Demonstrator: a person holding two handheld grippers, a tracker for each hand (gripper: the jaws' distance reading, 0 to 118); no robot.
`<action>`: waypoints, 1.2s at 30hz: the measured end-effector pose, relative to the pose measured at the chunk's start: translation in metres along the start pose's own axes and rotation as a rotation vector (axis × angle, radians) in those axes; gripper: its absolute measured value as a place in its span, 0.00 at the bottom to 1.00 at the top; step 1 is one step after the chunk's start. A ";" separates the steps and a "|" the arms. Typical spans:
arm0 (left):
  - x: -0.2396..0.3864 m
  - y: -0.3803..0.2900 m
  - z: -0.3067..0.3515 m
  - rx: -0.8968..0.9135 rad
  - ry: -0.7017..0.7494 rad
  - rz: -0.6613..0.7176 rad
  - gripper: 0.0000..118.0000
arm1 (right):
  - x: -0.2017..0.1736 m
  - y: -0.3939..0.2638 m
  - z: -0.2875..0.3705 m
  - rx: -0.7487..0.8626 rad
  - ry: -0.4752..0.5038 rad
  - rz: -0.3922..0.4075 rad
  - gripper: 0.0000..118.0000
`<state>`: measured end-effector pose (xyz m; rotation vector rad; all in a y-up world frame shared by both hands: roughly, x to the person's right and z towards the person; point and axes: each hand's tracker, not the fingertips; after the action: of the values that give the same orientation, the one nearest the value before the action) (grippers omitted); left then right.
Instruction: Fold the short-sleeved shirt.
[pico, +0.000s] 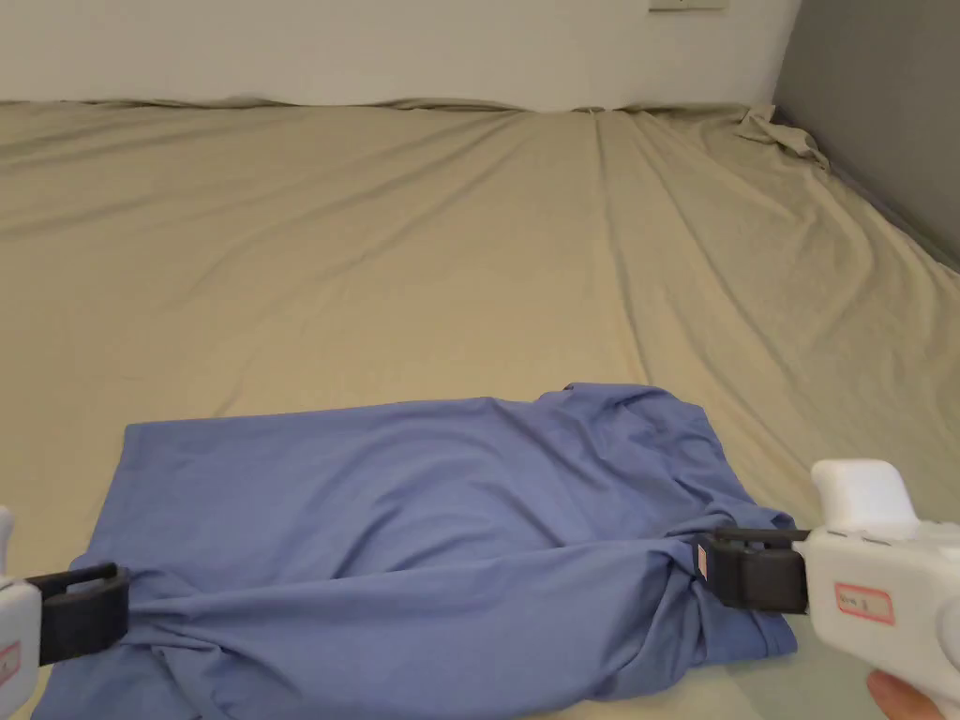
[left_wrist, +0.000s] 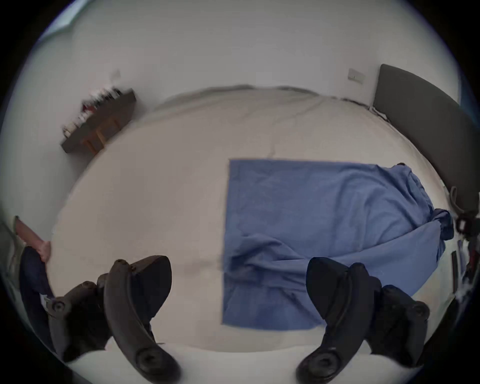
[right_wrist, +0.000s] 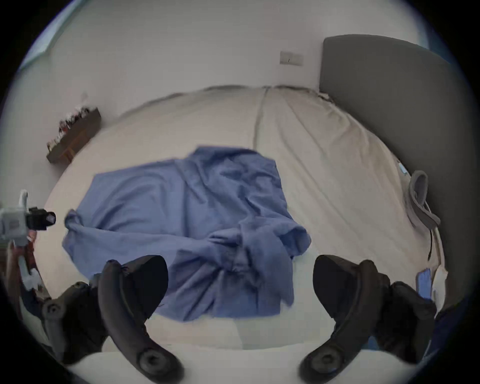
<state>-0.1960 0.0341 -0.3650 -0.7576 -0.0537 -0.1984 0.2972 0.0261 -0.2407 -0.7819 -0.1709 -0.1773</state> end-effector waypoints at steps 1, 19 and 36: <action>0.000 -0.009 0.021 0.066 0.010 -0.022 0.96 | -0.004 -0.007 0.016 0.028 0.001 -0.003 0.99; -0.009 -0.091 0.072 0.005 -0.142 0.003 0.63 | -0.053 -0.107 0.113 -0.025 0.009 0.050 0.02; -0.014 -0.055 -0.077 -0.211 -0.244 0.046 0.08 | -0.065 -0.089 0.072 -0.105 0.001 0.101 0.02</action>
<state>-0.2226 -0.0560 -0.3855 -0.9902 -0.2498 -0.0676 0.2086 0.0219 -0.1438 -0.8930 -0.1217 -0.0920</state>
